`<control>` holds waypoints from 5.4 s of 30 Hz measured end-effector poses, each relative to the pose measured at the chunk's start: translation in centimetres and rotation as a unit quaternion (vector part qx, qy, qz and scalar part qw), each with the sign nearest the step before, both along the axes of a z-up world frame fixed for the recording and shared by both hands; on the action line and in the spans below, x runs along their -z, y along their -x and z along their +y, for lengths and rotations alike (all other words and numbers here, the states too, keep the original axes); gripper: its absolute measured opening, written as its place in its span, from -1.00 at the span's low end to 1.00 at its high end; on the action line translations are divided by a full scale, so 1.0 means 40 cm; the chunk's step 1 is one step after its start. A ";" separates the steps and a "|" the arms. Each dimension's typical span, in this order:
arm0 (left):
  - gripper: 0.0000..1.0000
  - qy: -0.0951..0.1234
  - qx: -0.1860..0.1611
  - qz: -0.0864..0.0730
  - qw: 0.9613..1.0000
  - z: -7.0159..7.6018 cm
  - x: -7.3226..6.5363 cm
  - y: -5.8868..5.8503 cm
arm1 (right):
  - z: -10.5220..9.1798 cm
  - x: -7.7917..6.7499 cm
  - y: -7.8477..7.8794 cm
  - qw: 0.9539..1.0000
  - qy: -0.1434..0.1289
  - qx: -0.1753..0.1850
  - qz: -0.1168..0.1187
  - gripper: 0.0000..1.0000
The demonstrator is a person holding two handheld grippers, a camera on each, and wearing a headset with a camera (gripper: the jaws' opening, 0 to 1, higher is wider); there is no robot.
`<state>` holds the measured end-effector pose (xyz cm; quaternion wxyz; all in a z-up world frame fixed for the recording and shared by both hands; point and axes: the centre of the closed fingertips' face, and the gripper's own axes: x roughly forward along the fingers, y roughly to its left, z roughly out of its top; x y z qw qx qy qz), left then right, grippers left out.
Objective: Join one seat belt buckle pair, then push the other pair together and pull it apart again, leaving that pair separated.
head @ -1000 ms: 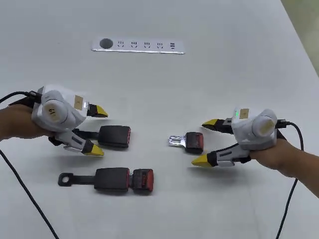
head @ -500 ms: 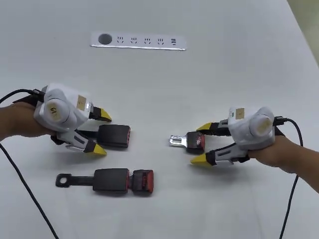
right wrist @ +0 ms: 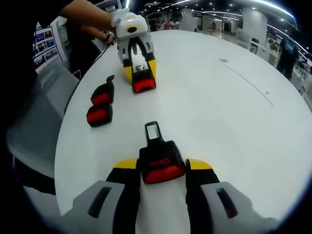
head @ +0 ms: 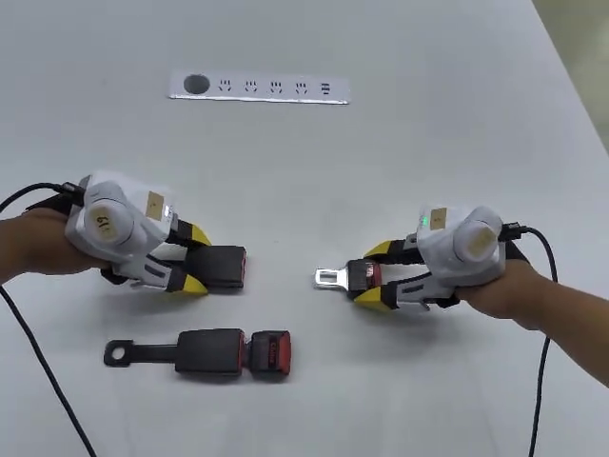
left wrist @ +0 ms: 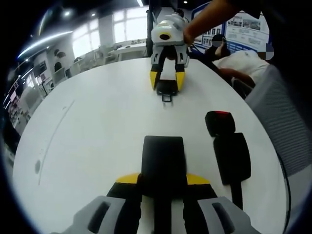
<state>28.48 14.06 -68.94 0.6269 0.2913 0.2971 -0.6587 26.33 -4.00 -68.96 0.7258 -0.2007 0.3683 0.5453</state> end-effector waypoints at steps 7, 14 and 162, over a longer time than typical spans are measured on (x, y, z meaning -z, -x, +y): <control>-0.34 -0.006 -0.012 0.004 1.000 0.007 -0.001 -0.004 | 0.002 -0.003 -0.010 1.000 -0.006 -0.003 -0.003 -0.32; -0.35 -0.009 -0.013 0.002 1.000 0.013 -0.004 -0.004 | 0.006 0.002 -0.021 1.000 -0.008 -0.001 -0.004 -0.32; -0.34 -0.074 -0.003 0.008 0.997 0.029 -0.001 0.000 | 0.220 -0.003 -0.047 0.999 -0.038 -0.011 -0.014 -0.31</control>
